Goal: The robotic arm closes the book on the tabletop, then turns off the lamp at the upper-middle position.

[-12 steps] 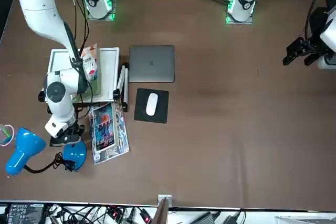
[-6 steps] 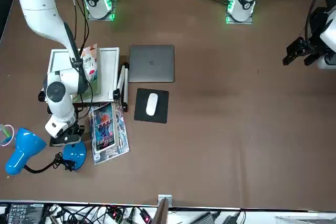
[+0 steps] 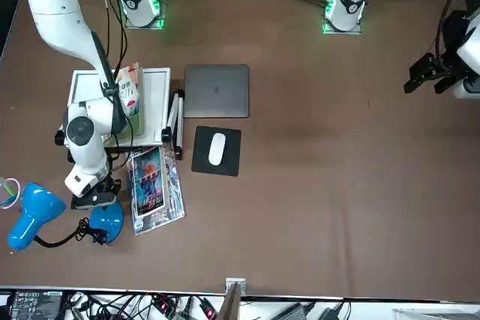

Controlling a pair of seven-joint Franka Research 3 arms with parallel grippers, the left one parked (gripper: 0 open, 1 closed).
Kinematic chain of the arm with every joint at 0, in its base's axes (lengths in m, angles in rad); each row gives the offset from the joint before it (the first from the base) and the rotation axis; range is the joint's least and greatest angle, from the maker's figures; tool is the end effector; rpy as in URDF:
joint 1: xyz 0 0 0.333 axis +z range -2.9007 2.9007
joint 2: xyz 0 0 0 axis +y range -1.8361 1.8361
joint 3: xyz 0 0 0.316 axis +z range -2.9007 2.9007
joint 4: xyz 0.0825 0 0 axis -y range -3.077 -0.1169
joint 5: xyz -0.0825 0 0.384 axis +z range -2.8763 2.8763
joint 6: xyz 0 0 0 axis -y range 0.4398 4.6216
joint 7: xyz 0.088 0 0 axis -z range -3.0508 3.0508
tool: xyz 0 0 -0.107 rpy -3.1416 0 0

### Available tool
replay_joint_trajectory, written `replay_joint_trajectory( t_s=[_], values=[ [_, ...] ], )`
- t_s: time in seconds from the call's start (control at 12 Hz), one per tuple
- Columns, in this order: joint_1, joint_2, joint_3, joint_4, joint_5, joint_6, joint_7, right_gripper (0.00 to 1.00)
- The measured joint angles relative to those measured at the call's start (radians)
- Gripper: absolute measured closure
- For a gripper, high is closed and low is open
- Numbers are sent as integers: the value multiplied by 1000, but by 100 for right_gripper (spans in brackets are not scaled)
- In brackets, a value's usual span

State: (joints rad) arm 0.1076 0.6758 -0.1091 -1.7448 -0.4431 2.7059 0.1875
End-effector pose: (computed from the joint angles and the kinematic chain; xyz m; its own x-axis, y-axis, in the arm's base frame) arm 0.6896 0.0222 0.2151 0.9320 0.2526 0.2600 0.1701 -0.9381 0.3017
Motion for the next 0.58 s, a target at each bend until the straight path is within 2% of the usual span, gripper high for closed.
replay_joint_trajectory(
  t_s=[0.58],
  values=[
    [0, 8, 0, 0, 0, 20, 0, 99]
  ],
)
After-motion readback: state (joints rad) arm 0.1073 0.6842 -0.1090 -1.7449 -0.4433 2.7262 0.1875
